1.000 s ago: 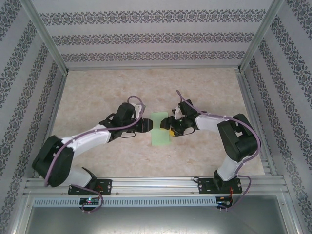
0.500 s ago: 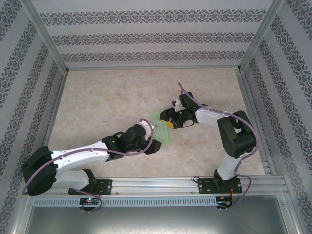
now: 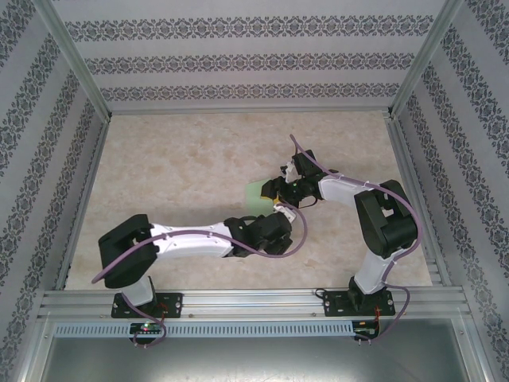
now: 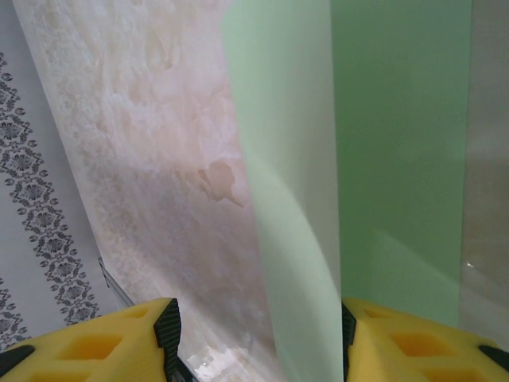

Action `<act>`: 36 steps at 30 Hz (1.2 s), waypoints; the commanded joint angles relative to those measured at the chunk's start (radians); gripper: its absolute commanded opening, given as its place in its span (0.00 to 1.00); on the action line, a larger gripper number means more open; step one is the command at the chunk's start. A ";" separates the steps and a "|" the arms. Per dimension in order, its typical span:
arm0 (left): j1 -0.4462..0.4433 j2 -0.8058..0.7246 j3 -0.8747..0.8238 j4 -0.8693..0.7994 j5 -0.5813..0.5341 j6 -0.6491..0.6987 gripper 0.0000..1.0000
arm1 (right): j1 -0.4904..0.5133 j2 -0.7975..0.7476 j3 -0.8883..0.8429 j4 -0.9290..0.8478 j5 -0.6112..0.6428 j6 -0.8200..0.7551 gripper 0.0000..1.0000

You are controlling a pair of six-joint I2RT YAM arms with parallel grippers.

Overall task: Fold a paper plane with a square sheet of paper (fold left side to right side)
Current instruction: Fold the triangle a second time at the center of the table.

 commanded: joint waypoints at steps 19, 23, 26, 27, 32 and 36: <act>-0.023 0.230 0.185 -0.208 -0.270 0.040 0.69 | -0.007 0.020 0.029 -0.022 -0.015 -0.022 0.55; -0.024 0.226 0.188 -0.215 -0.280 0.043 0.52 | -0.007 0.023 0.030 -0.024 -0.014 -0.025 0.55; -0.022 0.215 0.186 -0.222 -0.280 0.041 0.40 | -0.008 0.023 0.030 -0.027 -0.012 -0.028 0.55; -0.022 0.207 0.184 -0.222 -0.279 0.042 0.35 | -0.006 0.023 0.033 -0.029 -0.010 -0.028 0.55; -0.015 0.172 0.164 -0.208 -0.264 0.039 0.20 | -0.006 0.023 0.037 -0.047 -0.003 -0.041 0.55; 0.000 0.152 0.153 -0.208 -0.250 0.033 0.11 | -0.007 0.020 0.042 -0.052 0.001 -0.045 0.55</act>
